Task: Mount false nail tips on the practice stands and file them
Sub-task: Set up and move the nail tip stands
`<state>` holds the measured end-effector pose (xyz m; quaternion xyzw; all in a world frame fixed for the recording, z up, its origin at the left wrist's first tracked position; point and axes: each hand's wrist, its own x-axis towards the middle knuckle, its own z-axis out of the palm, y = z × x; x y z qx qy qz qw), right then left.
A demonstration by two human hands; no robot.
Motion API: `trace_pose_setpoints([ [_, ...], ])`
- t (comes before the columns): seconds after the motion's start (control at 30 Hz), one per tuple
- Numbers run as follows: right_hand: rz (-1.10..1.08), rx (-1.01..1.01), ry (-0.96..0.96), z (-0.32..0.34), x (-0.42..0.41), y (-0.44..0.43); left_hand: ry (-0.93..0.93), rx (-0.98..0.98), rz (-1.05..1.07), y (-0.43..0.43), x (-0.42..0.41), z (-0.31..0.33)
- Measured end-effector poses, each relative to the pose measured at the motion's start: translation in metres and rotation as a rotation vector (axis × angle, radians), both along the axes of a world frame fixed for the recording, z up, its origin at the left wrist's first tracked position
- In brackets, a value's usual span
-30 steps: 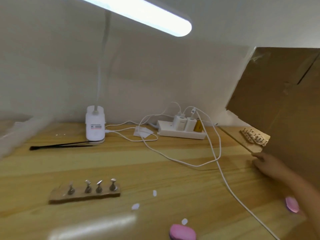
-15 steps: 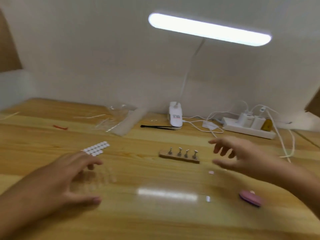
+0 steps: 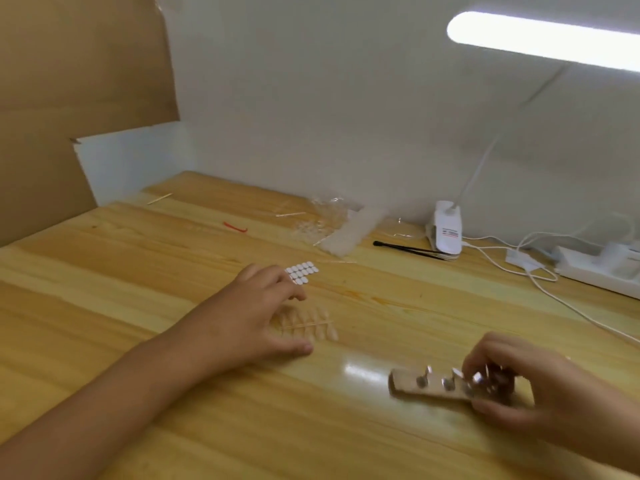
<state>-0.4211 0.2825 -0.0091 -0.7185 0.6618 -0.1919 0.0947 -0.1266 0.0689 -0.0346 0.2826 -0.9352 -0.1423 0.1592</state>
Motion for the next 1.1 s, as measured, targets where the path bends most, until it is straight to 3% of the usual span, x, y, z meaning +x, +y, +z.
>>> trace_pose_setpoints([
  [0.23,0.101,-0.019,0.086,0.005,0.006,0.02,0.076,0.021,0.042,0.003,-0.005,-0.006],
  [0.43,0.008,-0.147,-0.088,0.023,0.02,0.014,0.113,0.07,-0.001,0.006,-0.008,-0.005],
  [0.57,0.007,0.019,-0.139,0.026,0.045,-0.029,0.129,0.08,0.022,0.004,-0.009,-0.004],
  [0.7,-0.03,0.24,0.069,0.014,0.077,-0.092,0.134,0.095,0.053,0.004,-0.009,-0.007],
  [0.87,-0.038,0.193,0.054,0.002,0.093,-0.129,0.069,0.076,0.062,0.004,-0.009,-0.004],
  [1.1,-0.049,0.179,0.048,0.007,0.087,-0.117,-0.078,0.002,0.146,0.0,0.0,0.006],
])
